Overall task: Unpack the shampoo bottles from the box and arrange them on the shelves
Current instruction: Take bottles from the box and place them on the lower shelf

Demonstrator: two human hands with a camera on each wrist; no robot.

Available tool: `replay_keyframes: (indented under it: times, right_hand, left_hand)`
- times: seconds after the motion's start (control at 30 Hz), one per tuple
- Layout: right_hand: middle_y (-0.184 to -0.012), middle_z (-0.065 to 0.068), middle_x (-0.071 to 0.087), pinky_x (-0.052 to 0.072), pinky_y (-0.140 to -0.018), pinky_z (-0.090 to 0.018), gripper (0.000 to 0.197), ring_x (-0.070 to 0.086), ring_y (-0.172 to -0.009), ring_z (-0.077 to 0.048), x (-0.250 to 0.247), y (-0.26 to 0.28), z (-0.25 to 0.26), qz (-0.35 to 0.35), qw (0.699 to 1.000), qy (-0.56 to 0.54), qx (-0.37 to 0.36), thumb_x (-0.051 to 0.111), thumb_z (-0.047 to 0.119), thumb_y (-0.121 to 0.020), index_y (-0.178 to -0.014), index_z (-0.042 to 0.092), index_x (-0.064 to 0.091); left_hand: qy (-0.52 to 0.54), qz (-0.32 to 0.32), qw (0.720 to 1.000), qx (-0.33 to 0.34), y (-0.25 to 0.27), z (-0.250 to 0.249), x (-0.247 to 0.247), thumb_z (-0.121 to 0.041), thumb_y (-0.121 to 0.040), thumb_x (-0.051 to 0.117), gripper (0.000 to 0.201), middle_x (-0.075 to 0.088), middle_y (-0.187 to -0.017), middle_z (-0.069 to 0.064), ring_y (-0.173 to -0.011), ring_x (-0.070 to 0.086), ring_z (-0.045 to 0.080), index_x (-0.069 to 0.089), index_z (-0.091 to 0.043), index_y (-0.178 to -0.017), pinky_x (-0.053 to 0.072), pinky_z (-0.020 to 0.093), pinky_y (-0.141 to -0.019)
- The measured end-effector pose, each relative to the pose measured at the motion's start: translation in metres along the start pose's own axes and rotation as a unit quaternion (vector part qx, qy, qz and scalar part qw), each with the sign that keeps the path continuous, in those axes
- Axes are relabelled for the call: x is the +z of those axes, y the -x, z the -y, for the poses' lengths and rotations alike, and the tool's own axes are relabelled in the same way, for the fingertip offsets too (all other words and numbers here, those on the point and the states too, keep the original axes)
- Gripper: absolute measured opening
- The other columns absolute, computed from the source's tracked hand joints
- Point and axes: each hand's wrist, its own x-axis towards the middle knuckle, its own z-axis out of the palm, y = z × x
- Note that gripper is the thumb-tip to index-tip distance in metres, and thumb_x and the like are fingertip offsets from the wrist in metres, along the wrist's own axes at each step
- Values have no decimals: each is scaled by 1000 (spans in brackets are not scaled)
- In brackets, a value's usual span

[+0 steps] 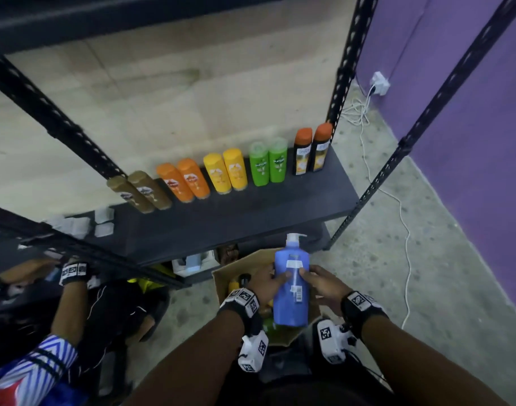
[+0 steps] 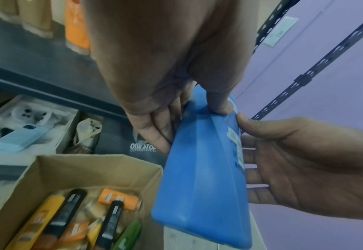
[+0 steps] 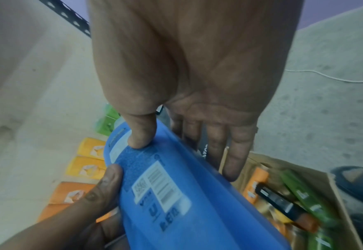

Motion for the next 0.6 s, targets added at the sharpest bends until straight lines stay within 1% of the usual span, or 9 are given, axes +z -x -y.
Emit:
replay_keyframes:
  times: [0.07,0.17,0.2,0.3,0.37,0.43,0.5,0.53,0.6]
  right_hand:
    - [-129,-6,67,54,-80,-41,29,65,-113,-28,-4,-2,13,-16,1000,-3,-22,58,40,-103,-126,23,59]
    - [-126,-7,70,56,-84,-42,36,67,-112,-29,-10,-2,35,-33,998,-1,-59,60,41,-102,-129,17,59]
    - [-124,-7,71,57,-83,-41,33,68,-110,-28,-12,0,43,-36,996,-2,-78,60,40,-102,-126,17,60]
    - [-117,-3,73,59,-86,-47,23,71,-105,-25,-17,5,70,-54,989,16,-135,59,38,-103,-118,21,62]
    - [-116,-2,73,58,-92,-50,24,72,-106,-24,-24,8,87,-72,980,46,-180,58,36,-104,-121,19,62]
    - [-112,6,74,60,-88,-35,21,73,-102,-12,-31,15,100,-82,965,83,-234,58,37,-104,-117,21,64]
    - [-100,17,75,56,-74,-13,13,71,-92,4,-38,26,114,-92,948,117,-280,58,40,-103,-105,29,65]
    - [-99,20,74,53,-71,-10,12,70,-91,8,-41,30,121,-104,940,134,-295,58,42,-103,-103,32,64]
    - [-109,15,73,55,-73,-14,18,70,-95,5,-46,39,134,-124,928,150,-317,58,45,-101,-111,30,63]
  left_hand:
    - [7,7,1000,26,-8,-18,-7,-23,-104,61,33,70,-126,17,-105,70,27,63,-3,-130,58,32,-87]
    - [3,2,999,41,-17,-45,-18,-21,-102,64,22,70,-124,14,-95,69,17,64,-10,-122,55,20,-77]
    - [6,-1,999,44,-20,-54,-22,-21,-102,65,23,70,-125,14,-97,69,18,64,-10,-122,55,22,-80]
    - [15,-12,998,63,-29,-83,-29,-18,-101,66,28,70,-128,17,-108,68,26,64,-3,-125,56,39,-96]
    - [14,-25,996,80,-34,-101,-32,-16,-100,66,33,69,-128,19,-115,68,31,62,0,-129,53,47,-103]
    - [20,-26,994,108,-35,-117,-35,-15,-100,67,32,70,-127,17,-117,68,33,62,-1,-129,51,53,-105]
    - [12,-25,990,141,-36,-135,-38,-16,-99,68,33,72,-125,14,-116,69,30,63,-3,-128,52,52,-104]
    - [5,-23,987,159,-36,-145,-40,-17,-99,69,34,72,-126,12,-116,69,28,64,-4,-129,52,51,-104]
    - [-3,-20,982,187,-33,-166,-43,-19,-99,69,34,72,-128,9,-115,70,23,64,-9,-131,53,48,-104]
